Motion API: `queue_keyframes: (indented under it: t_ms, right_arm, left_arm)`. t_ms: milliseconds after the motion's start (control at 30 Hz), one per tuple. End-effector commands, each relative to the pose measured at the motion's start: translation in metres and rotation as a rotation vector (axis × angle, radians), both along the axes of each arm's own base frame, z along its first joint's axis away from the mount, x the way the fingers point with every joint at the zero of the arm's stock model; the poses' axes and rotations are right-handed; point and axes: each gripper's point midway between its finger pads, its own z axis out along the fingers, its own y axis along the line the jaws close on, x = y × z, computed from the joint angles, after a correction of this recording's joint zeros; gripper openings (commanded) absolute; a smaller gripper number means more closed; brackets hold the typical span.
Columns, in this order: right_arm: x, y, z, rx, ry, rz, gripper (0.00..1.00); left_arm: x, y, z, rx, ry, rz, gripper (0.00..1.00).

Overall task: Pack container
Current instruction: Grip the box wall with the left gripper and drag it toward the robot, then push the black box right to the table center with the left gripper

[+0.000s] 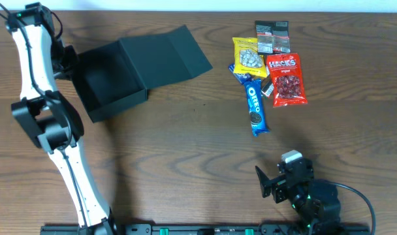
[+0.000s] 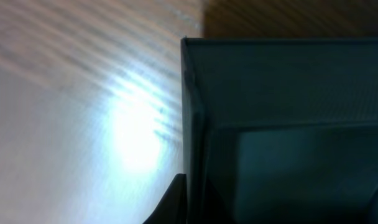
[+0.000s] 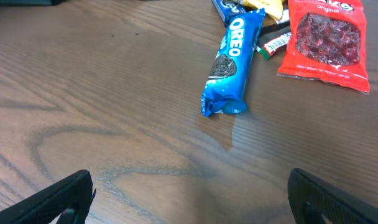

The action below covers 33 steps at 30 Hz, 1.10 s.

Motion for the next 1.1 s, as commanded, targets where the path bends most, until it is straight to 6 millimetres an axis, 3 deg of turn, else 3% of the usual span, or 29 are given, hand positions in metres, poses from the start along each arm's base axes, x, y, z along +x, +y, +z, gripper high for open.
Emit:
queue_keyframes:
  t_ms: [0,100,233,600,900,1067]
  right_arm:
    - [0.001,-0.004,-0.001,0.011,0.003,-0.027,0.99]
    - [0.001,-0.004,-0.001,0.011,0.003,-0.027,0.99]
    - [0.001,-0.004,-0.001,0.011,0.003,-0.027,0.99]
    - [0.001,-0.004,-0.001,0.011,0.003,-0.027,1.0]
    - [0.001,-0.004,-0.001,0.011,0.003,-0.027,0.99]
    - [0.001,-0.004,-0.001,0.011,0.003,-0.027,0.99]
  left_arm:
    - [-0.013,-0.006,0.047,-0.001,-0.077,0.043,0.06]
    - [-0.034,-0.006,0.045,-0.021,-0.068,0.069,0.06]
    - [-0.055,-0.019,0.036,-0.072,-0.068,0.082,0.06]
    - [-0.114,-0.057,0.017,-0.156,-0.015,0.323,0.06]
    - [-0.122,-0.081,0.001,-0.223,-0.123,0.637,0.06]
    - [-0.117,-0.123,-0.005,-0.243,-0.118,0.646,0.06]
